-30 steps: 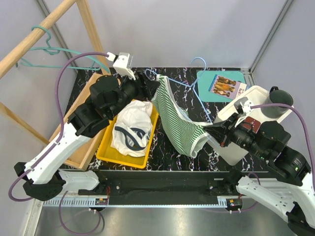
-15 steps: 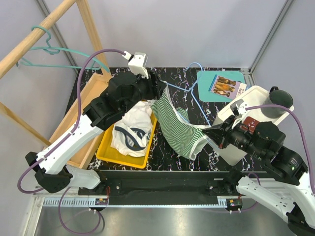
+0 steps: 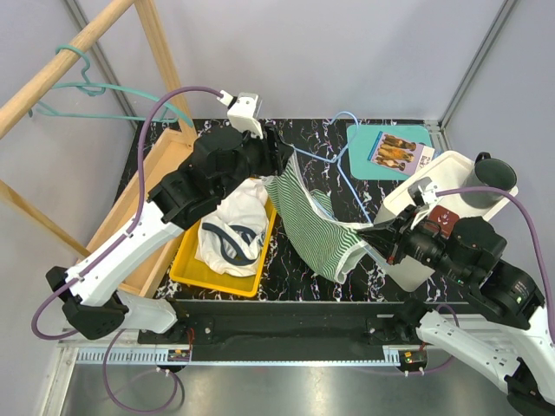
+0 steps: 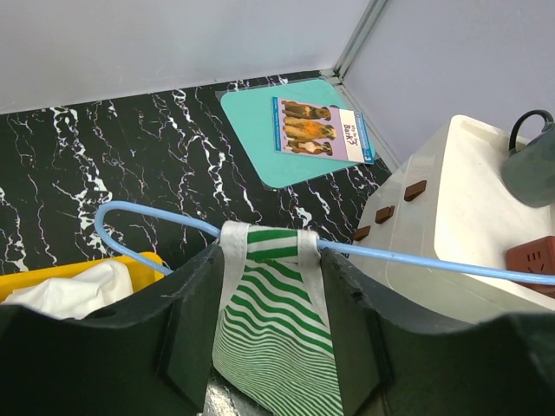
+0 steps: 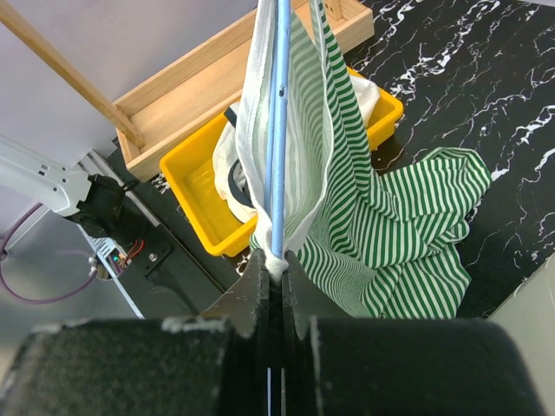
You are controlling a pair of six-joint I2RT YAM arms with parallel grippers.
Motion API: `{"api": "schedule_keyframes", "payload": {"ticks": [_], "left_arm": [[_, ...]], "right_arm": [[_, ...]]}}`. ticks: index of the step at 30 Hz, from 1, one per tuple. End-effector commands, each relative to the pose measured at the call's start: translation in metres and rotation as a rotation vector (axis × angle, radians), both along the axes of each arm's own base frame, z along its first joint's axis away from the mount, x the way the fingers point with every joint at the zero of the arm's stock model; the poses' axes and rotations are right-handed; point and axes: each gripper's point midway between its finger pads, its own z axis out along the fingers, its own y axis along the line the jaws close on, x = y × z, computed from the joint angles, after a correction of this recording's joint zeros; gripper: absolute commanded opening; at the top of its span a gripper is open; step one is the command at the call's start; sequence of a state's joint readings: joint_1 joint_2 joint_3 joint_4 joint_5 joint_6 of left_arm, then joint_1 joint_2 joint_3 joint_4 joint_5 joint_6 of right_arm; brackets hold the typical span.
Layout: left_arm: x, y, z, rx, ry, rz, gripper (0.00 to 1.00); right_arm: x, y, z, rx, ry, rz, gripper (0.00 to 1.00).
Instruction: Remove the tank top from the hanger
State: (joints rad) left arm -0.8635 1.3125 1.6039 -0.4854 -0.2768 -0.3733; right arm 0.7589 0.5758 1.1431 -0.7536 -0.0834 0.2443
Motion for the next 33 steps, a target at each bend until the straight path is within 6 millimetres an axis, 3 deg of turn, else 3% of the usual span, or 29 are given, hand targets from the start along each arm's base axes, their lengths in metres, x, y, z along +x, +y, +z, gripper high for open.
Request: {"api": "schedule_keyframes", "payload": {"ticks": [1, 4, 7, 11, 16, 21, 28, 33], "left_arm": [[0.005, -0.004, 0.006, -0.015, -0.02, 0.009, 0.54], [0.006, -0.007, 0.002, -0.009, -0.012, 0.003, 0.54], [0.009, -0.005, 0.0, 0.005, -0.015, 0.023, 0.46], [0.014, 0.002, 0.001, 0.036, -0.035, 0.058, 0.31], [0.018, 0.014, 0.004, 0.06, -0.054, 0.112, 0.01], [0.018, 0.025, 0.002, 0.079, -0.059, 0.152, 0.0], [0.014, 0.034, -0.004, 0.078, -0.049, 0.171, 0.0], [0.013, 0.052, -0.015, 0.115, -0.051, 0.237, 0.0]], "right_arm": [[-0.005, 0.003, 0.012, 0.046, -0.016, 0.026, 0.0], [-0.006, 0.003, 0.012, 0.05, -0.012, 0.028, 0.0], [-0.008, 0.004, 0.011, 0.05, -0.01, 0.038, 0.0], [-0.011, 0.004, 0.009, 0.05, -0.005, 0.052, 0.0], [-0.023, 0.007, 0.008, 0.057, -0.014, 0.117, 0.0], [-0.033, 0.003, 0.01, 0.08, -0.039, 0.143, 0.0], [-0.032, -0.001, 0.011, 0.099, -0.051, 0.117, 0.0], [-0.039, -0.009, 0.023, 0.149, -0.104, 0.112, 0.0]]}}
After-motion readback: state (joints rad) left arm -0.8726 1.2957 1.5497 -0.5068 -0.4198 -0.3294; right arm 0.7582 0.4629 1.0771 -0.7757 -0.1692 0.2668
